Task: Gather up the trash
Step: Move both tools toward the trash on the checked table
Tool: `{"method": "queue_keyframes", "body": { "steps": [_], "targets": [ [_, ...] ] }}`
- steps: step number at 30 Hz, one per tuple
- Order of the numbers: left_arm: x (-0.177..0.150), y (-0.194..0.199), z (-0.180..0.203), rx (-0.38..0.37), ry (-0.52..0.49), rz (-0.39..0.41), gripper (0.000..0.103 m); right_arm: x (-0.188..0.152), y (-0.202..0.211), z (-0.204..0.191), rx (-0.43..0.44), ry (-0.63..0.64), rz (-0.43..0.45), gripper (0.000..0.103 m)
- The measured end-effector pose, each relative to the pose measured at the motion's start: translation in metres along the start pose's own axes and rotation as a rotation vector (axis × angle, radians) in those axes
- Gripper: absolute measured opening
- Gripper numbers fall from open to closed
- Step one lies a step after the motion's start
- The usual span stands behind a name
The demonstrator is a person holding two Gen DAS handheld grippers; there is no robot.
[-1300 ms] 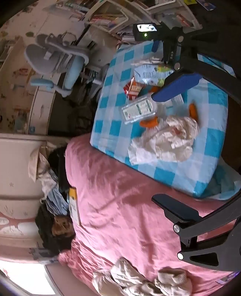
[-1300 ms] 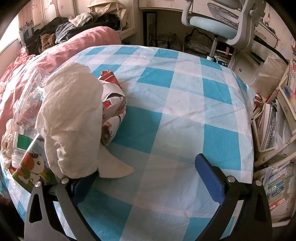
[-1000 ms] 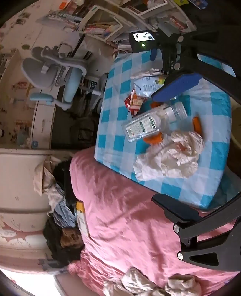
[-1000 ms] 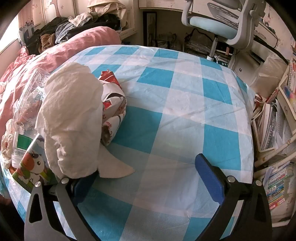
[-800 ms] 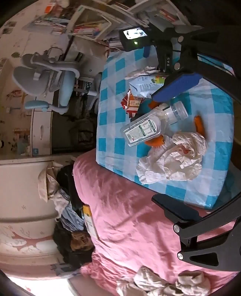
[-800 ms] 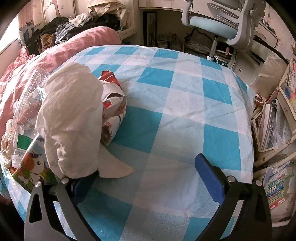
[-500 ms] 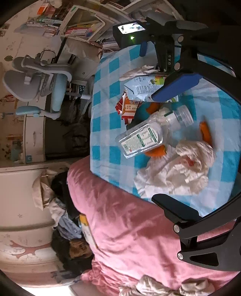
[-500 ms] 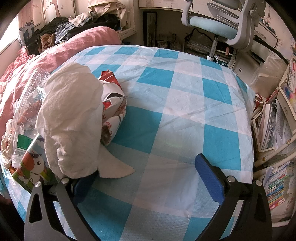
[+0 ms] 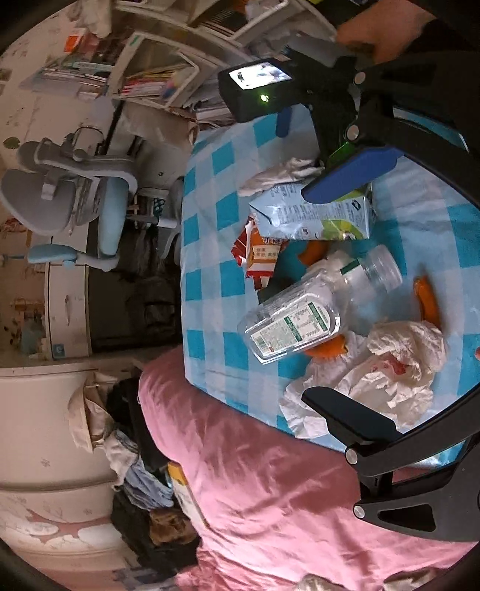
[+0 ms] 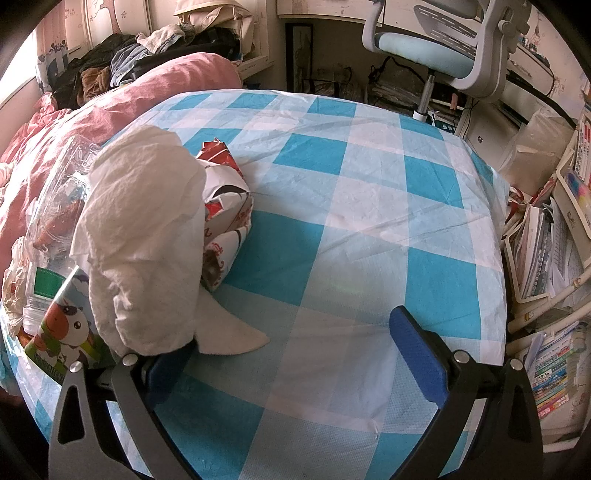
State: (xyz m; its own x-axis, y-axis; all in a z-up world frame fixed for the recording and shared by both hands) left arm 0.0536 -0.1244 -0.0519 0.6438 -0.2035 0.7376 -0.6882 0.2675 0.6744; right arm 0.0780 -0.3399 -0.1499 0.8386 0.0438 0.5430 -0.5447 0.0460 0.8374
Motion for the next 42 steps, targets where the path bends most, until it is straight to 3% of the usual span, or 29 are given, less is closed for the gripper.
{"method": "queue_keyframes", "body": {
  "steps": [8, 17, 22, 42],
  "targets": [
    [-0.003, 0.002, -0.01, 0.043, 0.022, -0.005, 0.096, -0.004, 0.007, -0.002, 0.0, -0.018, -0.049, 0.097],
    [-0.018, 0.027, -0.012, 0.069, 0.026, 0.018, 0.096, -0.039, 0.148, -0.011, -0.066, -0.064, 0.277, 0.097],
    [-0.023, 0.041, -0.016, 0.066, 0.05, 0.041, 0.096, -0.04, 0.154, -0.03, -0.043, -0.035, 0.36, 0.097],
    [-0.022, 0.038, -0.022, 0.078, 0.075, 0.021, 0.096, -0.043, 0.162, -0.045, 0.035, 0.012, 0.387, 0.097]
  ]
}}
Point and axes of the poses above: each gripper's, at about its wrist camera, not at the fingertips, and y roughly against the way its jaws point, z to its right, x to its top, the point moved 2 cm from there along -y, roughly the way its jaws point, and after that the axes turned 5 degrees about -x, right-handed, at the moved point
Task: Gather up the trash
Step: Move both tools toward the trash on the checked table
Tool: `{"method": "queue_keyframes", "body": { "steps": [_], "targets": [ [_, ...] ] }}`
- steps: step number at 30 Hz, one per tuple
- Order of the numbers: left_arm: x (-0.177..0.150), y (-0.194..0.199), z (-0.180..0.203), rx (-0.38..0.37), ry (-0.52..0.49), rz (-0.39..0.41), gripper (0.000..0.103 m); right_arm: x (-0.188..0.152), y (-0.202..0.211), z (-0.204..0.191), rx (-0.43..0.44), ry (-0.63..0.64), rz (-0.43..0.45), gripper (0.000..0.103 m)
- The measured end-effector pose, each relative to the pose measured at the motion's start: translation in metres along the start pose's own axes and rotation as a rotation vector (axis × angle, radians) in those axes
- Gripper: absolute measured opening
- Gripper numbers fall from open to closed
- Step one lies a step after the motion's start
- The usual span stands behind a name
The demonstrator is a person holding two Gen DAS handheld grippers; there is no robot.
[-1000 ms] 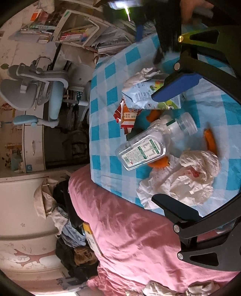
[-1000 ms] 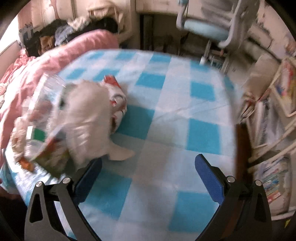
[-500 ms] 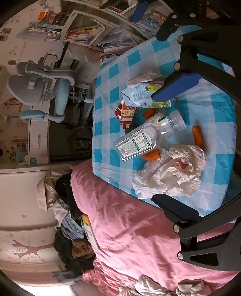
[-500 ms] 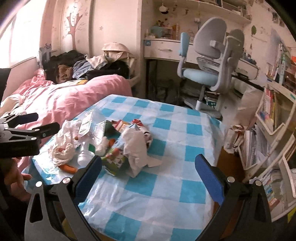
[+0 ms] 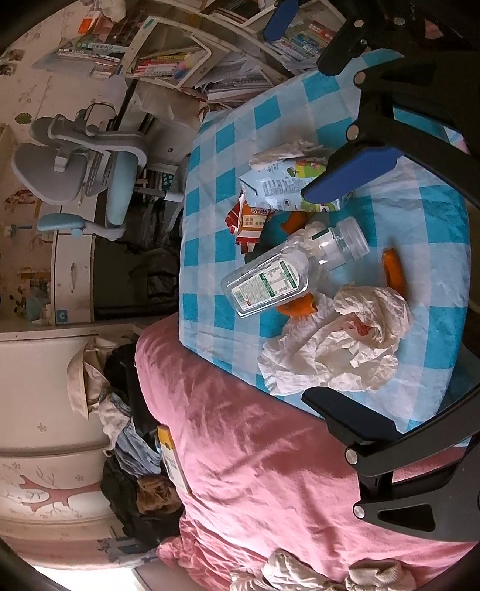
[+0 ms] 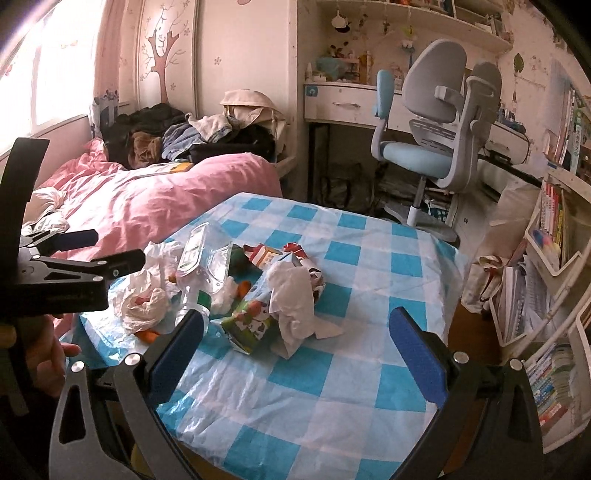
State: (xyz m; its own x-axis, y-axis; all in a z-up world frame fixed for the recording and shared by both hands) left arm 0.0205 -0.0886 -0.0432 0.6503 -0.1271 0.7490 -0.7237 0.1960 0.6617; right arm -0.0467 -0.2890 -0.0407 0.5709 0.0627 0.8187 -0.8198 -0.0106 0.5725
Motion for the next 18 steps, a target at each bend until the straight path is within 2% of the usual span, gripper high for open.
{"method": "queue_keyframes", "body": {
  "steps": [5, 10, 15, 18],
  "targets": [
    [-0.001, 0.0, -0.013, 0.003, 0.045, -0.024, 0.096, 0.001, -0.001, -0.005, 0.012, 0.006, -0.004, 0.097],
    [0.002, 0.009, -0.036, 0.021, 0.123, -0.002, 0.096, 0.001, -0.003, -0.01, 0.023, 0.019, -0.008, 0.097],
    [0.003, 0.018, -0.061, 0.107, 0.139, 0.005, 0.096, 0.001, -0.004, -0.019, 0.047, 0.039, -0.011, 0.097],
    [-0.003, 0.017, -0.082, 0.125, 0.191, -0.031, 0.096, 0.0, -0.005, -0.024, 0.066, 0.056, -0.016, 0.097]
  ]
}}
Point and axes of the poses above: each gripper's, at about its wrist camera, not at the fingertips, and y roughly against the way its jaws point, z to its right, x to its top, the point moved 2 cm from there along -y, roughly the way its jaws point, and after that the axes turned 5 degrees about -x, right-handed, at the moved point
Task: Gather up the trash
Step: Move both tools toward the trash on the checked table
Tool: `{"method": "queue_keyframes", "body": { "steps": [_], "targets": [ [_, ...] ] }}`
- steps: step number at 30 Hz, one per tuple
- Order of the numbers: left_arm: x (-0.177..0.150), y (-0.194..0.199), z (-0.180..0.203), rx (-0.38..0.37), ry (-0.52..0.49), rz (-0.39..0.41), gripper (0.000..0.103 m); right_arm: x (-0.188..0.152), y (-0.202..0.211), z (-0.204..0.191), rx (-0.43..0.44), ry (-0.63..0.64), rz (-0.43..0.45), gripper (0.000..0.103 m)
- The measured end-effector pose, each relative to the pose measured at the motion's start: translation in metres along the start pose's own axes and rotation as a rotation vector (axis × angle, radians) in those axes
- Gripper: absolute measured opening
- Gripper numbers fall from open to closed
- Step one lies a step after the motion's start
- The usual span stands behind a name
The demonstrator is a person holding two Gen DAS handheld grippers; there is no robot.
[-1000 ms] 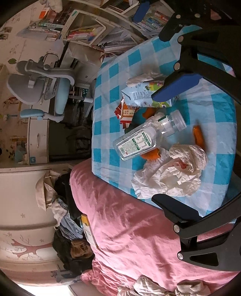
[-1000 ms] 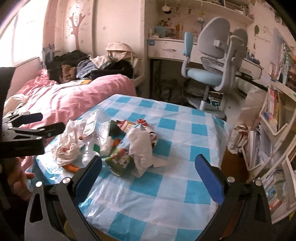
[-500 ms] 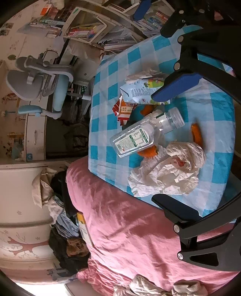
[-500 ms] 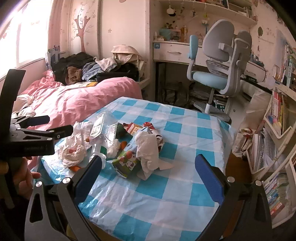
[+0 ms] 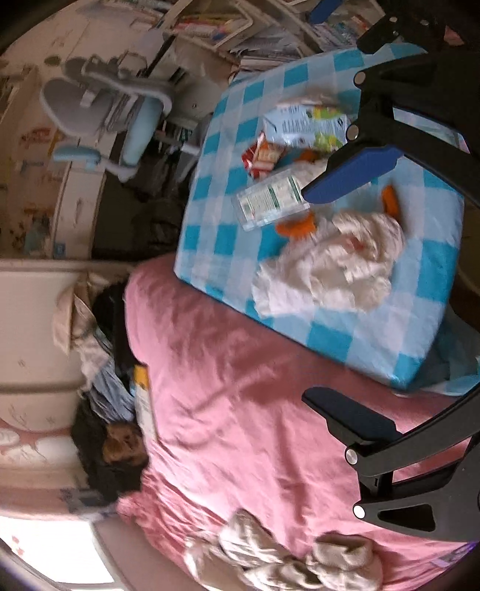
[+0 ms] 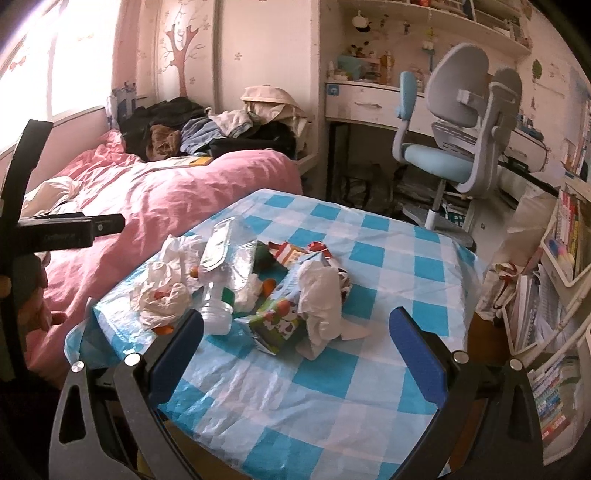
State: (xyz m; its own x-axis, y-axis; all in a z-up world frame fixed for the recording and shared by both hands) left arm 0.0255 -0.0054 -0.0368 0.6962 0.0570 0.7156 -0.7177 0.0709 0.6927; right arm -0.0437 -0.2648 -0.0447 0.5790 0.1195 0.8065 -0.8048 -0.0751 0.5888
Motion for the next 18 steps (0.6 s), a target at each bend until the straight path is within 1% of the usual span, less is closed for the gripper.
{"method": "queue_keyframes", "body": {
  "steps": [2, 4, 5, 8, 10, 13, 15, 17, 18],
  "targets": [
    [-0.003, -0.005, -0.009, 0.0, 0.031, -0.027, 0.096, -0.001, -0.003, -0.004, 0.016, 0.009, -0.012, 0.097],
    [-0.007, -0.013, -0.011, -0.033, 0.061, -0.059, 0.096, -0.002, -0.005, -0.009, 0.027, 0.021, -0.022, 0.097],
    [-0.01, -0.017, -0.008, -0.046, 0.058, -0.077, 0.096, -0.003, -0.007, -0.012, 0.031, 0.031, -0.028, 0.097],
    [-0.021, -0.032, 0.008, -0.051, -0.008, -0.136, 0.096, -0.005, -0.012, -0.019, 0.033, 0.056, -0.045, 0.097],
    [-0.028, -0.044, 0.022, -0.028, -0.071, -0.163, 0.096, -0.007, -0.014, -0.021, 0.044, 0.061, -0.058, 0.097],
    [-0.035, -0.06, 0.035, -0.008, -0.112, -0.193, 0.096, -0.01, -0.019, -0.023, 0.054, 0.062, -0.08, 0.097],
    [-0.039, -0.075, 0.041, 0.025, -0.141, -0.221, 0.096, -0.011, -0.021, -0.024, 0.064, 0.055, -0.089, 0.097],
    [-0.04, -0.084, 0.043, 0.01, -0.135, -0.249, 0.082, -0.011, -0.021, -0.024, 0.068, 0.054, -0.091, 0.097],
    [-0.042, -0.089, 0.041, -0.004, -0.117, -0.277, 0.062, -0.011, -0.022, -0.024, 0.073, 0.053, -0.094, 0.097]
  ]
}}
Point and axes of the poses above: each gripper's, at about its wrist camera, not at the fingertips, and y roughly against the way its jaws point, z to its right, x to its top, the point moved 2 cm from there along -y, roughly the way its jaws point, and after that the axes turned 5 degrees about -x, right-handed, at the moved point
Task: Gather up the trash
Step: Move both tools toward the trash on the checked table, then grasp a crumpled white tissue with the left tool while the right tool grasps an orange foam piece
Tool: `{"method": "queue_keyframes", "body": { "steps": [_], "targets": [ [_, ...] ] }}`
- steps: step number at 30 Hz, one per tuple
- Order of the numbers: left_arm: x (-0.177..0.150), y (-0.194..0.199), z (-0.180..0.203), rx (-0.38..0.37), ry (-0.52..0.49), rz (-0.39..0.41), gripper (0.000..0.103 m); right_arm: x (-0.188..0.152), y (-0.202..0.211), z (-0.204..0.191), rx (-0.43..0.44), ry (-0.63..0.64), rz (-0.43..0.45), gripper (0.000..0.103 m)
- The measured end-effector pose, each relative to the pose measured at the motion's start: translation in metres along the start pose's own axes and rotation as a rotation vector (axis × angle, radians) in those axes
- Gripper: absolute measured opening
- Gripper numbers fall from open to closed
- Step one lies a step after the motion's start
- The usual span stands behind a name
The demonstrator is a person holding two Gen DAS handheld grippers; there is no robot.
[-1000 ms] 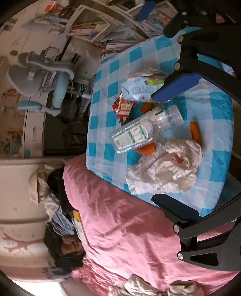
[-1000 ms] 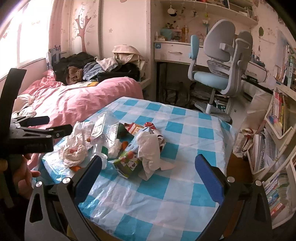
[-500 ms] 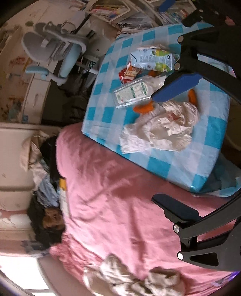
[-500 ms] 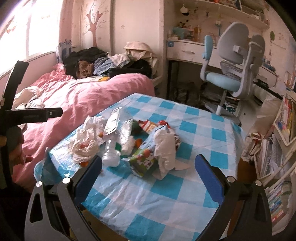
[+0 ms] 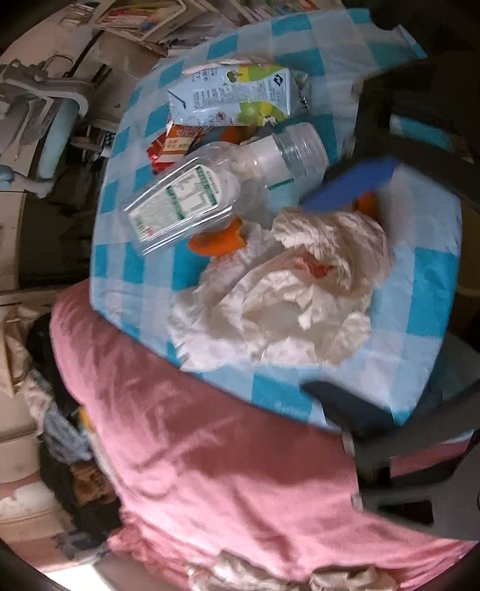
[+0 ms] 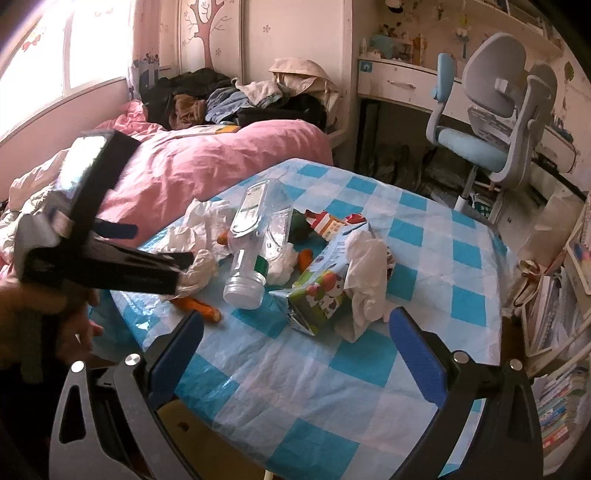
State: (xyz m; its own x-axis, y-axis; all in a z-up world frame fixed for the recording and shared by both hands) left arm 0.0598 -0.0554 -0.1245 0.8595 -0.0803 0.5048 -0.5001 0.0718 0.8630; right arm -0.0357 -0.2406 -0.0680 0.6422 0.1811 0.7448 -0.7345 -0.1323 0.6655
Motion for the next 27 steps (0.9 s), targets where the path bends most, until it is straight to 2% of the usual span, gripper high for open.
{"method": "queue_keyframes", "body": {
  "steps": [1, 3, 10, 12, 14, 15, 17, 18, 19, 21, 22, 23, 25, 27],
  "targets": [
    [-0.001, -0.003, -0.002, -0.014, 0.011, -0.02, 0.04, 0.0, -0.001, 0.0, 0.003, -0.001, -0.002, 0.097],
    [-0.002, -0.006, -0.01, -0.059, 0.056, -0.055, 0.017, 0.001, -0.002, 0.0, 0.012, -0.003, -0.006, 0.097],
    [0.0, 0.028, -0.019, -0.125, 0.081, 0.048, 0.014, 0.0, -0.008, -0.012, 0.059, 0.013, -0.023, 0.097],
    [0.001, 0.034, -0.021, -0.115, 0.075, 0.063, 0.015, 0.0, -0.01, -0.016, 0.068, 0.025, -0.028, 0.097],
    [0.003, 0.027, -0.022, -0.087, 0.068, 0.044, 0.016, 0.0, -0.013, -0.02, 0.071, 0.033, -0.035, 0.097],
    [0.003, 0.023, -0.023, -0.078, 0.071, 0.032, 0.021, 0.0, -0.014, -0.022, 0.077, 0.033, -0.039, 0.097],
    [0.002, 0.01, -0.022, -0.063, 0.088, -0.022, 0.05, 0.001, -0.017, -0.023, 0.082, 0.036, -0.041, 0.097],
    [0.002, 0.005, -0.02, -0.034, 0.079, -0.034, 0.075, 0.001, -0.018, -0.025, 0.087, 0.039, -0.041, 0.097],
    [0.001, 0.003, -0.018, -0.001, 0.062, -0.029, 0.084, 0.002, -0.019, -0.025, 0.09, 0.042, -0.042, 0.097],
    [0.001, -0.006, -0.009, 0.09, -0.024, -0.03, 0.085, 0.003, -0.021, -0.029, 0.1, 0.043, -0.046, 0.097],
    [0.002, -0.011, -0.007, 0.096, -0.049, -0.041, 0.081, 0.004, -0.022, -0.031, 0.11, 0.047, -0.048, 0.097],
    [0.002, -0.014, -0.005, 0.076, -0.06, -0.034, 0.074, 0.005, -0.023, -0.034, 0.118, 0.054, -0.05, 0.097],
    [0.003, -0.016, -0.008, 0.011, -0.032, -0.05, 0.024, 0.006, -0.026, -0.04, 0.13, 0.071, -0.058, 0.097],
    [0.004, -0.011, -0.016, -0.053, 0.03, -0.054, 0.016, 0.006, -0.029, -0.047, 0.143, 0.088, -0.067, 0.097]
  ]
}}
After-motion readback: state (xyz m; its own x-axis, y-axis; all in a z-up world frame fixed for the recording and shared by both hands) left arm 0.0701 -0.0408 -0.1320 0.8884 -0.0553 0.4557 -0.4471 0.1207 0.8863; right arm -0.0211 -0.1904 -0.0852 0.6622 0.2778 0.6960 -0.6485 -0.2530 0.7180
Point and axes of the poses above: each gripper's, at about its wrist camera, not at the fingertips, and y roughly against the way its jaws point, z to its right, x to its top, the point moved 2 cm from there along -y, roughly the way its jaws point, and after that the axes turned 5 degrees about -x, right-handed, at the moved point
